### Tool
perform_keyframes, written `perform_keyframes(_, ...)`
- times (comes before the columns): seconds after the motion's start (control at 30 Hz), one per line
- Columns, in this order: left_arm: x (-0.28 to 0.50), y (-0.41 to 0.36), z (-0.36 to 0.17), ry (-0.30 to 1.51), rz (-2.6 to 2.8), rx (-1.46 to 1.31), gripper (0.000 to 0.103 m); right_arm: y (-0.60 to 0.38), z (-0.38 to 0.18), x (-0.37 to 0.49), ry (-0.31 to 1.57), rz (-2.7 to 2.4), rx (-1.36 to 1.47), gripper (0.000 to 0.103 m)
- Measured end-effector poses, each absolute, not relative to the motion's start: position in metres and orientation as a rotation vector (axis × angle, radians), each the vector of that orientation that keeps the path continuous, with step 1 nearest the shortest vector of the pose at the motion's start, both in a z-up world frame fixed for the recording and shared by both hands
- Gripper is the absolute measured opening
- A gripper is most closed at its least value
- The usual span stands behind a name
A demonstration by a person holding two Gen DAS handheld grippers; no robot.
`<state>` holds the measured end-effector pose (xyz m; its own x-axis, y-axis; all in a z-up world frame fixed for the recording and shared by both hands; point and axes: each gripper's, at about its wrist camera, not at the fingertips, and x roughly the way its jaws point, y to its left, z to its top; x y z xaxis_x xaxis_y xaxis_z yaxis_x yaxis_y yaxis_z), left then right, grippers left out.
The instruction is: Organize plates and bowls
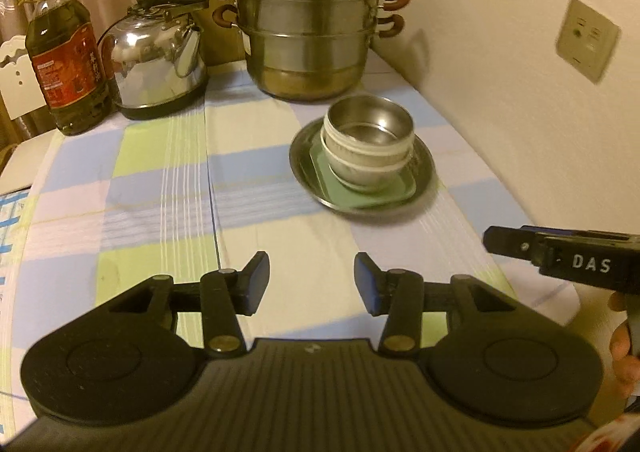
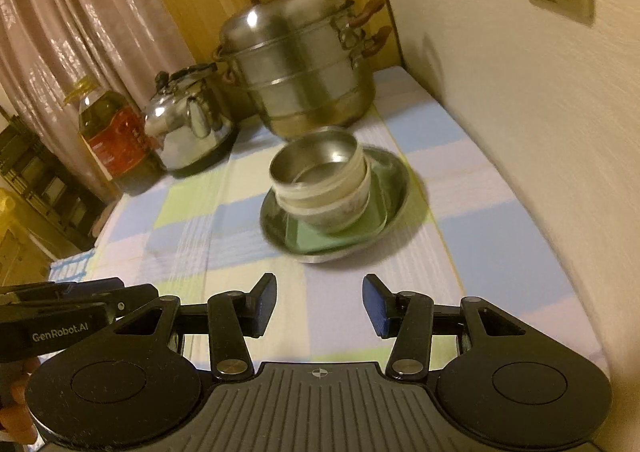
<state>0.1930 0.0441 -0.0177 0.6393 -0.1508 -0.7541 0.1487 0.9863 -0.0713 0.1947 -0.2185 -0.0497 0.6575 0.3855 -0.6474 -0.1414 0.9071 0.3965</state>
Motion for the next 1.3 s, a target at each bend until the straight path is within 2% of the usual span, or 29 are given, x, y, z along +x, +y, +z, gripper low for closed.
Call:
perform_keyframes(0.53,0.114,0.082,-0.022,0.897,-0.263,0.003,0.044,-0.158,-0.046,0.092,0.844,0.246,0.315,0.048)
perform_keyframes(1.3,0.086,0.064,-0.014,0.898,-0.225,-0.029,0.044,-0.165,-0.037,0.073,0.866,0.338,0.236,0.048)
